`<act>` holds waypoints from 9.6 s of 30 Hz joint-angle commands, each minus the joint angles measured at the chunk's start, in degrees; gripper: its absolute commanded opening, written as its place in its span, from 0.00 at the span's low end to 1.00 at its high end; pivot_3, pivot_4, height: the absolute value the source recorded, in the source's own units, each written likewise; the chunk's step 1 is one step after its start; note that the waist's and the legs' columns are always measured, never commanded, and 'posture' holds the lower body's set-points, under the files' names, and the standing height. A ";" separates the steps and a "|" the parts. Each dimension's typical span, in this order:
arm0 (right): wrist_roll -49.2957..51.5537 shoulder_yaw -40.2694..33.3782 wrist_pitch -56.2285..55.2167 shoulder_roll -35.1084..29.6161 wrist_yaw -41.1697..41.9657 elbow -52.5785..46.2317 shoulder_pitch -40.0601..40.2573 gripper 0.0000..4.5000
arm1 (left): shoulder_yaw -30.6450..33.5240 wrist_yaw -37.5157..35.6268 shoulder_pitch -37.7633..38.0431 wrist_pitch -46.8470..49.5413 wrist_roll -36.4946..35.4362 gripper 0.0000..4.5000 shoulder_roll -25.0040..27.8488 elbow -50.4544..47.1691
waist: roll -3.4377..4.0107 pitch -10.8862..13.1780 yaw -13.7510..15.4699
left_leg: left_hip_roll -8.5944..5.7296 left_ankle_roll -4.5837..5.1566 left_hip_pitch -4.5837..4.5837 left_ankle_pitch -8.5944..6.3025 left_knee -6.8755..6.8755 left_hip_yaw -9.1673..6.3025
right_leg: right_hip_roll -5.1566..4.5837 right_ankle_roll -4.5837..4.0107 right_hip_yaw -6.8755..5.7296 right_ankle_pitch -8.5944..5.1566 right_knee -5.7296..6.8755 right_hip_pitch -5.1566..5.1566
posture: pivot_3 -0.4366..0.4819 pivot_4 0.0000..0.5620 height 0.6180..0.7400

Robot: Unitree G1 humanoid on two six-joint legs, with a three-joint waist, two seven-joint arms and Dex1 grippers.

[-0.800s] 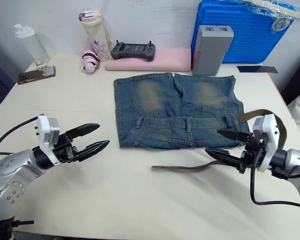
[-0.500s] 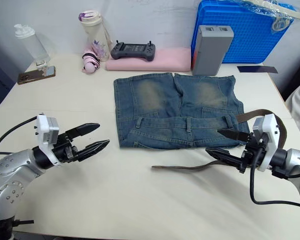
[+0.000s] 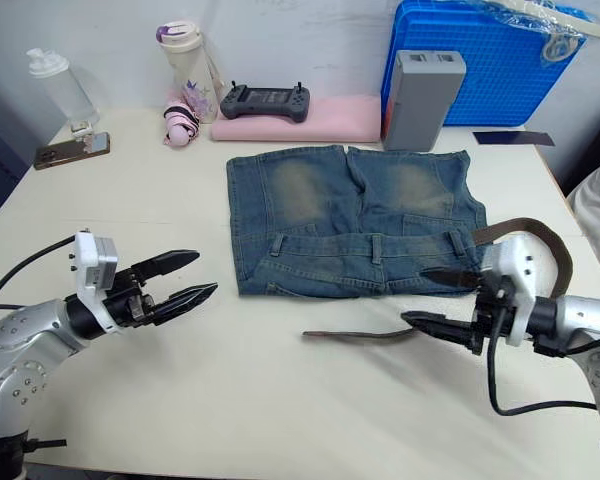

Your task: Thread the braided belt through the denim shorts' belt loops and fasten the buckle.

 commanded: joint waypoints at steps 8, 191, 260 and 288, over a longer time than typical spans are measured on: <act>-26.37 21.22 -12.14 -2.72 -2.57 3.89 -3.56 0.99 | 0.88 -0.06 -0.30 -0.20 -0.52 0.89 0.74 -2.55 | -0.01 0.00 0.06 | -0.01 0.01 -0.01 -0.01 0.01 0.00 | -0.01 0.00 0.00 0.00 -0.04 0.00 | 0.48 0.27 0.87; 51.41 -2.53 13.63 17.36 -68.62 9.61 -9.70 0.00 | -17.04 -5.28 -7.81 -6.98 6.30 0.78 -3.53 4.06 | 0.34 0.24 -1.39 | 0.21 0.18 0.62 -0.20 -0.47 0.01 | 0.06 -0.14 -0.08 -0.10 -0.40 0.69 | 0.48 0.27 0.87; 12.51 6.83 25.65 38.35 -72.68 4.50 -9.00 0.00 | -37.36 -16.71 -48.51 -72.73 46.58 0.78 -19.38 65.99 | -0.08 0.01 -1.31 | 0.20 0.09 0.68 -0.16 -0.31 0.03 | 0.09 -0.12 -0.06 -0.09 -0.13 0.68 | 0.48 0.27 0.87; 24.35 0.44 31.27 14.47 -51.25 -23.76 -5.31 0.99 | -37.53 -14.13 -48.73 -73.60 48.88 0.00 -19.44 64.87 | 0.10 0.15 -1.05 | 0.18 0.28 -0.03 -0.26 -0.15 -0.05 | 0.09 0.00 -0.20 -0.02 -0.23 0.22 | 0.48 0.27 0.87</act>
